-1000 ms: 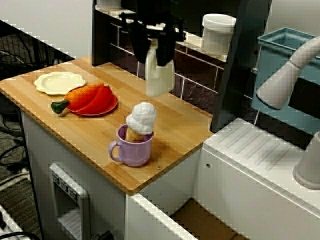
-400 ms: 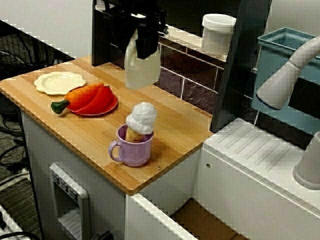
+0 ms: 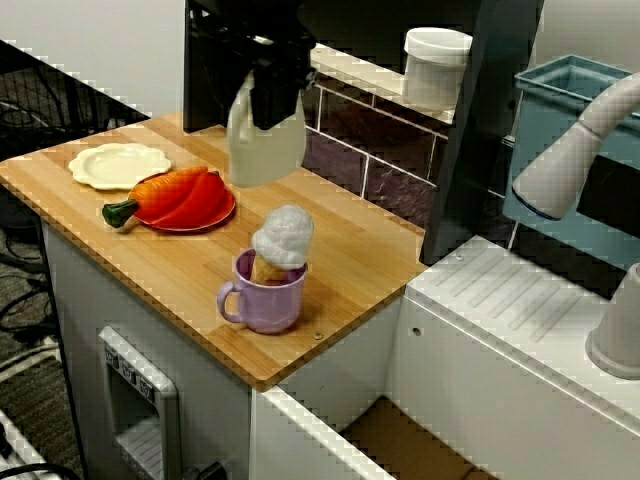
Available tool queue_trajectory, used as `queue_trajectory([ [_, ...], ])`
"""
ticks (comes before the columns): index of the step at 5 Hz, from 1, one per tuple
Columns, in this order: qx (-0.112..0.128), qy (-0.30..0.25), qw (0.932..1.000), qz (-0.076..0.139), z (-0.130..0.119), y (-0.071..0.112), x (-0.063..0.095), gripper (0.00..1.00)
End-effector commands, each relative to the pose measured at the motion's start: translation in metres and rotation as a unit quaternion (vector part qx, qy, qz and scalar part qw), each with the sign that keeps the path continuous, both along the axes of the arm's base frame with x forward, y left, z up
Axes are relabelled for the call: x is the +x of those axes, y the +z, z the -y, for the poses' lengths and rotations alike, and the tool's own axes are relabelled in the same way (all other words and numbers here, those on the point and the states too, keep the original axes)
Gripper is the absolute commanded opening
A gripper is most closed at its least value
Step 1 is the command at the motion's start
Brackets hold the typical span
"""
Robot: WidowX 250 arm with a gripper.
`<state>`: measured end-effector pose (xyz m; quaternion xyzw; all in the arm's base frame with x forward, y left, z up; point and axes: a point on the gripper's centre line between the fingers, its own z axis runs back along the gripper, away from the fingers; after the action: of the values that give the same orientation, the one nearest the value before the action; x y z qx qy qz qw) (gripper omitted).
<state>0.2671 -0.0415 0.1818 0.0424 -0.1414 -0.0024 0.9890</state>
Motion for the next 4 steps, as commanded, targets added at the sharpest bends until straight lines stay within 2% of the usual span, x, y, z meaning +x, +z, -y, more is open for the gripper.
queue_trajectory([
  [1,0.056,-0.035,0.9966,0.050,-0.001,0.001,-0.021,0.00],
  [2,0.086,-0.042,0.9933,0.064,0.005,-0.003,-0.027,0.00],
  [4,0.124,-0.059,0.9873,0.080,0.015,-0.012,-0.034,0.00],
])
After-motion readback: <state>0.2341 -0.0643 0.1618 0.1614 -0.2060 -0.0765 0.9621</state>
